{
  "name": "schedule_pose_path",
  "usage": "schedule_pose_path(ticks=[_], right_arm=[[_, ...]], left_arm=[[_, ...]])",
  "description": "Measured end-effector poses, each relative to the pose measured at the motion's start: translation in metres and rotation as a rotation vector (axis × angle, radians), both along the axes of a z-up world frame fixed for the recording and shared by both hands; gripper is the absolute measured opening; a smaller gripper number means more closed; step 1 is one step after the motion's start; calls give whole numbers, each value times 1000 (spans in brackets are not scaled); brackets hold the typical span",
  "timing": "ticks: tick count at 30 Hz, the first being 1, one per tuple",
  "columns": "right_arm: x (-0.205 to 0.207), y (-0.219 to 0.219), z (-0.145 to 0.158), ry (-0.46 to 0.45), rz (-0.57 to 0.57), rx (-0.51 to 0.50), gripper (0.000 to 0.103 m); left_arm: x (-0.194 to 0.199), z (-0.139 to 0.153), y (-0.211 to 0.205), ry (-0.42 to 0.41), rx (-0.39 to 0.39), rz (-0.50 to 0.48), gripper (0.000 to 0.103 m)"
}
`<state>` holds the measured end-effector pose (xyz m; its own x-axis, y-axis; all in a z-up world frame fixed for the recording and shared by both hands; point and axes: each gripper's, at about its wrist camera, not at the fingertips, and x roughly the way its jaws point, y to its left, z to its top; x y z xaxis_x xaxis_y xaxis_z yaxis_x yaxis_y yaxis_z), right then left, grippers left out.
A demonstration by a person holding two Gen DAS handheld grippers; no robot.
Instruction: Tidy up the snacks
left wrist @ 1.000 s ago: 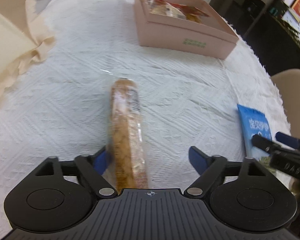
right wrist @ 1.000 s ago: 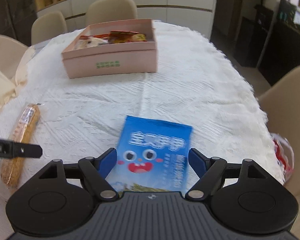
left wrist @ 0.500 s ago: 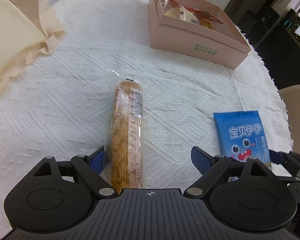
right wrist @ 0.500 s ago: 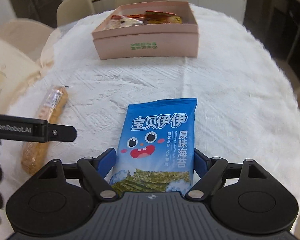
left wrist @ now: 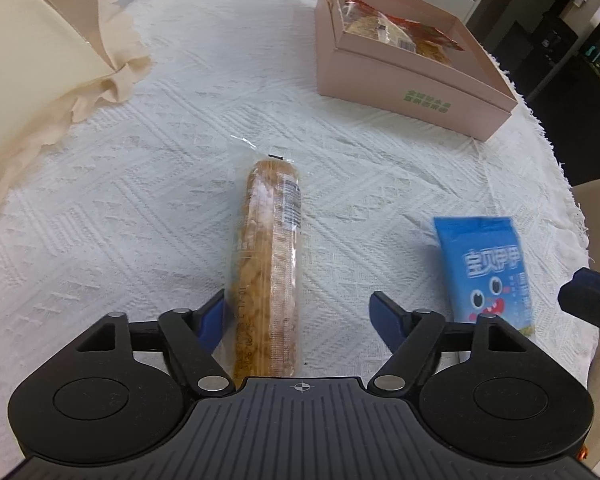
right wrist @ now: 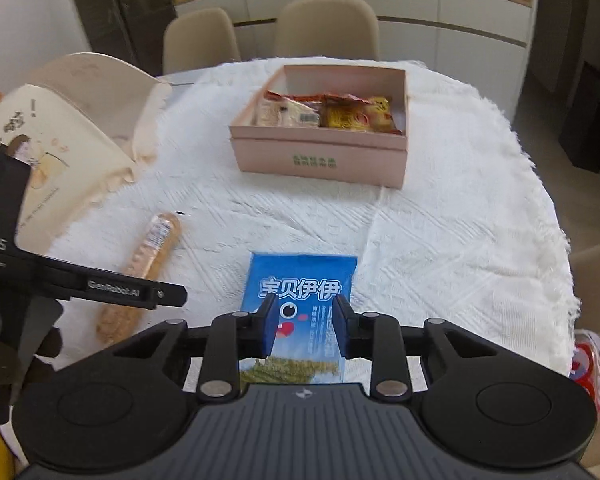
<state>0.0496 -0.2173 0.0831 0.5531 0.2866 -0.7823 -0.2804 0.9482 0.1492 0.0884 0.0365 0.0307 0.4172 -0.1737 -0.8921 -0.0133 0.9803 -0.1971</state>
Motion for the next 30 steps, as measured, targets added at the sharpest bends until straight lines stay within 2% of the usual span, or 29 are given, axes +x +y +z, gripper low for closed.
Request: schedule_pose_path(ticks=[1,2,3,4,5,8,10,12,15,18,19,22,24,26,30], right_arm=[[0,-1,-2,4,2,-3,29],[2,-2,-7,20,-8,-2,34],[3,-3,-13,39,-22,6,48],[4,-4,-19,59,-45,25,56],[5,-7,-26,79,-77,53,65],[14,-8,-47,162,-134,173,66],[22,0,-56,196,-135,206,68],[31,21,-63,216,-87,137,70],[33,61,-62,138,-1,-52,79],[34,85,-70,121,47,-170,88],[32,86,-70,92,37,-178,89],[29,80,-71,88,7,-146,89],[27,76,-67,97,16,-147,84],[21,67,-58,96,39,-134,78],[13,46,-25,40,42,-91,77]], left_arm=[[-2,1,1,-2,-3,6,66],[-4,2,2,-4,-5,13,54],[-6,3,4,-7,-5,18,46],[-8,4,6,-8,-7,22,36],[-11,4,9,-7,-21,25,36],[-19,3,16,-4,-36,36,36],[-23,3,19,-7,-36,39,36],[-26,2,22,-6,-48,47,37],[-27,0,26,-7,-65,52,38],[-28,-1,27,-11,-70,48,39],[-28,-1,27,-11,-70,45,39],[-27,-1,28,-10,-74,42,38],[-26,-1,28,-7,-72,39,38],[-25,0,27,-4,-67,32,37],[-25,8,23,-11,-80,24,34]])
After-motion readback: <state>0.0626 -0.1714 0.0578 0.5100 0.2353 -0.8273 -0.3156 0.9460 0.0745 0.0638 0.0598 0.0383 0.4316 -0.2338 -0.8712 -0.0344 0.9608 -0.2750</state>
